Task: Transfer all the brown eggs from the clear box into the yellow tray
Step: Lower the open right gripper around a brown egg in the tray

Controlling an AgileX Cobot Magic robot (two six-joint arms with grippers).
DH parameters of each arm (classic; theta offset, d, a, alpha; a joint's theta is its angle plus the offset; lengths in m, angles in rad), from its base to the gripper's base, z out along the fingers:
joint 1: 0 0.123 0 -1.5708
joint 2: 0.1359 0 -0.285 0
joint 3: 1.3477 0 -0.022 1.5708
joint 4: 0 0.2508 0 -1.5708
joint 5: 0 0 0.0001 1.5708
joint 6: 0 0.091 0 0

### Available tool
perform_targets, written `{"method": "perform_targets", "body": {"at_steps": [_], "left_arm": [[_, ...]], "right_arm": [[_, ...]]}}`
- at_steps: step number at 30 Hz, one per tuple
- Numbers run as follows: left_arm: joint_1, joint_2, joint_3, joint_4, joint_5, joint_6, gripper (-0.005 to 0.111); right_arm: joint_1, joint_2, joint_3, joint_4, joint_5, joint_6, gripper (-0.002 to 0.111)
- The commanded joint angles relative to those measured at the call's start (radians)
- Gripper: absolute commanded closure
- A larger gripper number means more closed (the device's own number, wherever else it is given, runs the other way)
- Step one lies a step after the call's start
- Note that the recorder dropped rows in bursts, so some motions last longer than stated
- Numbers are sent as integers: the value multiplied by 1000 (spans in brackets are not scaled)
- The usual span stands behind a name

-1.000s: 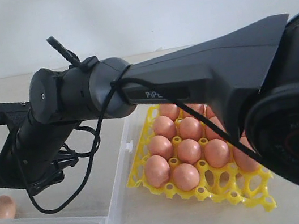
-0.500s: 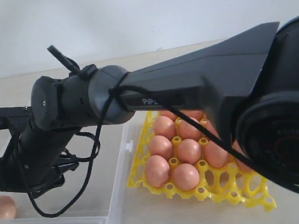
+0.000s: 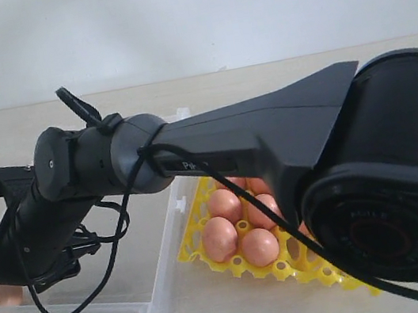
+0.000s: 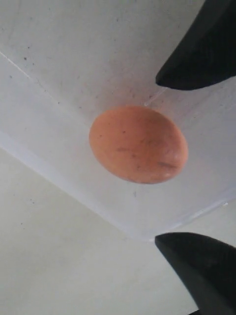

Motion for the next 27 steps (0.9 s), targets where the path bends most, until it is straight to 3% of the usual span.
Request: {"method": "perform_targets", "body": {"at_steps": [1,10,16,27], "left_arm": [[1,3,-4,-5,0,1,111],[1,3,-4,-5,0,1,111],[1,3,-4,-5,0,1,111],[1,3,-4,-5,0,1,111]], "right_arm": [[8,8,-8,2,-8,-7,33],[8,10,-8,2,-42,-7,34],[8,10,-8,2,-68,-19,50],[8,11,-8,2,-68,-83,50]]}}
